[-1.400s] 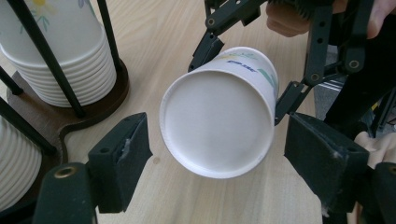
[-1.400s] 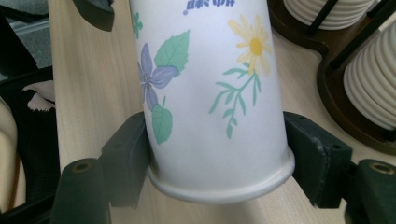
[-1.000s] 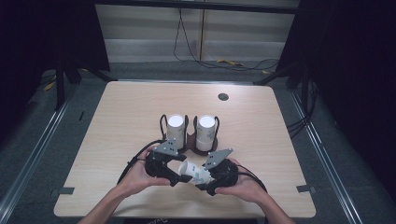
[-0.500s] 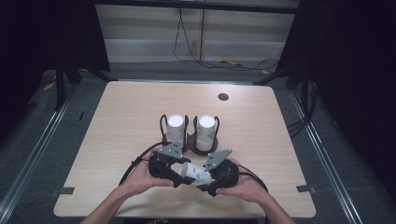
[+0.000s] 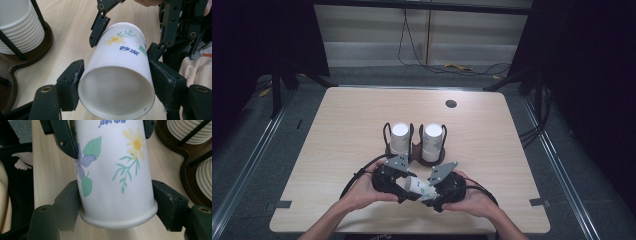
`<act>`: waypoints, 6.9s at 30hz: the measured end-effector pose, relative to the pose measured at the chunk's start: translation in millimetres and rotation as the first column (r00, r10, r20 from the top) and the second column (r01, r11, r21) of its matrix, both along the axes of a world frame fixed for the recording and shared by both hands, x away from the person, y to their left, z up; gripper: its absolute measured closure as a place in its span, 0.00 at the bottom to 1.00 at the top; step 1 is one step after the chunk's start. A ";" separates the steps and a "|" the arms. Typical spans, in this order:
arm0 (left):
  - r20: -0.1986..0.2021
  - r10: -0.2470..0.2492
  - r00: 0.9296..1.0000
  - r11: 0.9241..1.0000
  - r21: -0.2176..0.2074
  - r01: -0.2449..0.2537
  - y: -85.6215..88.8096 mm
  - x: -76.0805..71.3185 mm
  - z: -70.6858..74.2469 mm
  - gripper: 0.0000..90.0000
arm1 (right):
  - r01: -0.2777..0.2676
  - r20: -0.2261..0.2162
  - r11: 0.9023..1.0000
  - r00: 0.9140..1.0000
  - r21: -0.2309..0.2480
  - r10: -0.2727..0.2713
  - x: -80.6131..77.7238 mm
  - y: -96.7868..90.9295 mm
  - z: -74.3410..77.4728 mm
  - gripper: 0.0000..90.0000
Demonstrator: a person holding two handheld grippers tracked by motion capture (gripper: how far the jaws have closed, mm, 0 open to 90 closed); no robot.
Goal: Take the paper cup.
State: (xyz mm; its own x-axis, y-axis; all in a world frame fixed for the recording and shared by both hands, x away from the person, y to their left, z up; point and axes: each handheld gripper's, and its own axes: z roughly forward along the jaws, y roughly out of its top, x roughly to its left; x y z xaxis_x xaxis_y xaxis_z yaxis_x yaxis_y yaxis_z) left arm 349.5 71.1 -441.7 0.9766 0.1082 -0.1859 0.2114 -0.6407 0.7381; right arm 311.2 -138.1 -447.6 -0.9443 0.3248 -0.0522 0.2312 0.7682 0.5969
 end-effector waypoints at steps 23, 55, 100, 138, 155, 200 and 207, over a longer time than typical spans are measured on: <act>-0.009 -0.017 1.000 0.998 0.067 0.017 -5.1 0.3 -4.1 0.35 | -0.014 0.031 0.999 0.999 -0.050 0.016 -2.5 3.7 -1.2 0.32; 0.013 -0.039 0.999 0.999 0.005 0.039 3.8 -1.5 -4.9 0.39 | 0.000 -0.004 0.998 1.000 0.065 0.000 -2.7 -9.7 -1.9 0.19; -0.043 0.067 0.997 0.938 -0.339 -0.077 24.8 -0.1 4.6 0.38 | 0.176 -0.056 0.820 0.983 0.544 -0.174 -4.0 -54.4 23.6 0.18; -0.035 0.032 0.999 0.911 -0.410 -0.043 20.0 -8.1 15.0 0.38 | 0.182 -0.174 0.669 0.982 0.720 -0.079 1.8 -50.7 20.3 0.15; -0.074 0.027 0.997 0.914 -0.401 -0.054 19.9 -6.5 10.2 0.35 | 0.148 -0.156 0.674 0.987 0.724 -0.049 2.4 -53.4 20.4 0.31; -0.077 0.225 0.971 0.952 -0.195 -0.236 45.5 15.6 -15.7 0.21 | 0.403 -0.126 0.757 0.908 0.514 -0.399 19.5 -86.3 30.9 0.34; -0.067 0.251 0.966 0.948 -0.186 -0.259 49.8 16.8 -17.0 0.21 | 0.475 -0.110 0.770 0.872 0.426 -0.477 25.7 -97.5 29.9 0.34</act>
State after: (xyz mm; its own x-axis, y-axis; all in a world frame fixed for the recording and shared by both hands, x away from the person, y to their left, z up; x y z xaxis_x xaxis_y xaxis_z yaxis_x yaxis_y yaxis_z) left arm 366.3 121.0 -458.7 0.9119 0.3111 -0.2675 0.3825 -0.4085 0.8288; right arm 336.9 -235.6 -417.8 -0.6630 0.7226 0.1956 0.4958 0.2281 0.8380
